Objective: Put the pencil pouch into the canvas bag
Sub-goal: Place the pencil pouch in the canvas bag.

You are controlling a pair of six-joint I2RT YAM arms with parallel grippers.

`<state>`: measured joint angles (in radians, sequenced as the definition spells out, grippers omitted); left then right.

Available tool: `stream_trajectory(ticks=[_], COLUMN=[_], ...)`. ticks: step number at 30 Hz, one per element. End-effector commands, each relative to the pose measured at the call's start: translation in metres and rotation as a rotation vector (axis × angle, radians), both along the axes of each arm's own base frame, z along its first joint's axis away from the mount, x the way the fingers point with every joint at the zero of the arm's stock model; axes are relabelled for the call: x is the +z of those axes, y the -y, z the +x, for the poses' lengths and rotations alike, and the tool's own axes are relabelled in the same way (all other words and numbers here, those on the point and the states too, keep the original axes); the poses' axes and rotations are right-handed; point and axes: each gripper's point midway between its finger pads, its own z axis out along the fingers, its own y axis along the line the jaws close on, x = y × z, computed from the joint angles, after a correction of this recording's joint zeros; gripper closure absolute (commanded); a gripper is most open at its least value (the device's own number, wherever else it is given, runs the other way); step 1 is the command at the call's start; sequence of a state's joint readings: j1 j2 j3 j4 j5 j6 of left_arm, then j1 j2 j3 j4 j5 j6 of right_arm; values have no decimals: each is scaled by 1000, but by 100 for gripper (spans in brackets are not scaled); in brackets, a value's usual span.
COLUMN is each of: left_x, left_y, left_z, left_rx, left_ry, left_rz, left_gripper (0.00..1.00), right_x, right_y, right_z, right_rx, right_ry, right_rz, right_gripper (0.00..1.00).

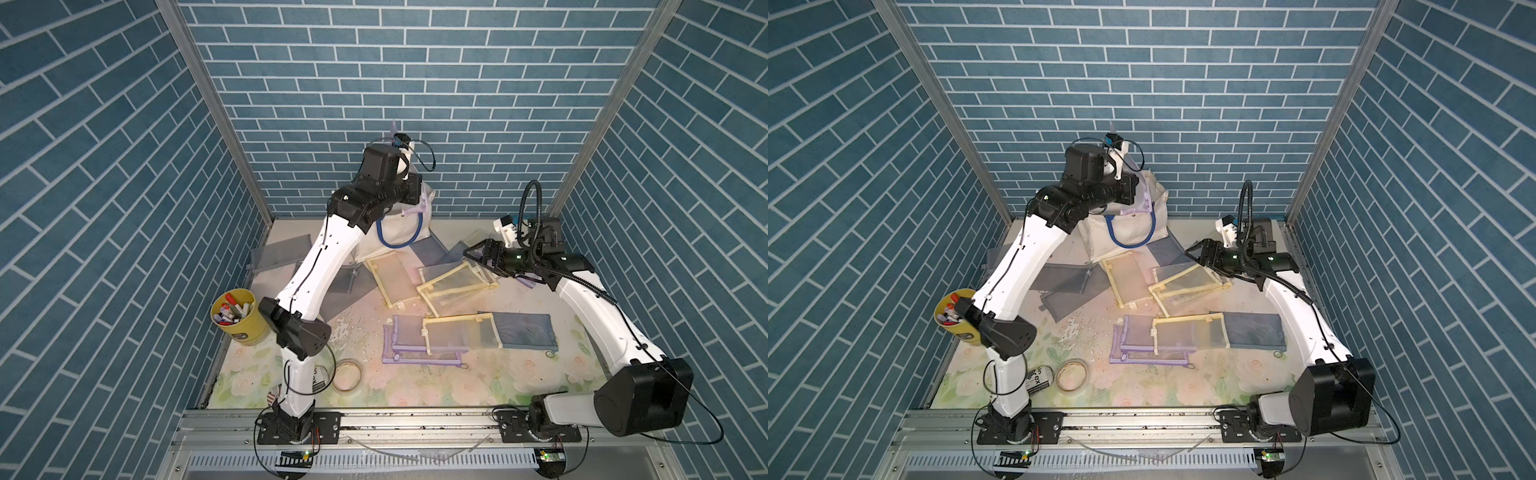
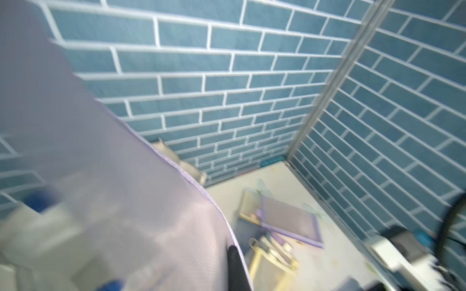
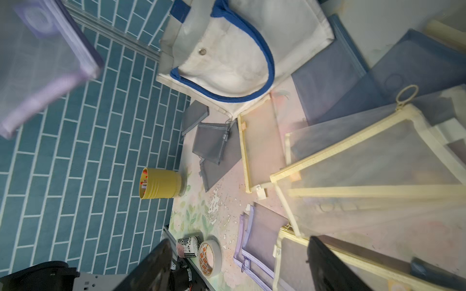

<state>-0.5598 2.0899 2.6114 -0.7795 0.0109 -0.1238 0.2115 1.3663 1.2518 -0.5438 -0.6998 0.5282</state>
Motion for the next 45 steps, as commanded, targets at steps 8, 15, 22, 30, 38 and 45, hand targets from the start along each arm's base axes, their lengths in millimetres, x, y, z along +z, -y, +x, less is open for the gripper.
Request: stream_trajectory(ticks=[8,15,22,30,38,45], left_x=[-66,-118,-162,-159,-105,-96], left_y=[-71,-87,-97,-98,-87,-28], left_z=[80,111,116,108,71,-7], left_rx=[141,114,95,127,158,13], left_ry=[131,80,-14,-47,-9,-88], left_rz=[582,733,770,693,590,487], left_gripper=[100,100,100,47,14,12], right_x=[-18,-18,-25,-34,-49,-76], right_y=[0,-1,2,12,28,30], right_z=[2,11,12,39,80,53], right_rx=[-18,-24,-39,-71,-159,-171], right_ry=[-97,-110,-126,-124,-136,-209], right_rz=[-55,-76,-93,-199,-284,-239], right_gripper=[19,22,22,22,24,24])
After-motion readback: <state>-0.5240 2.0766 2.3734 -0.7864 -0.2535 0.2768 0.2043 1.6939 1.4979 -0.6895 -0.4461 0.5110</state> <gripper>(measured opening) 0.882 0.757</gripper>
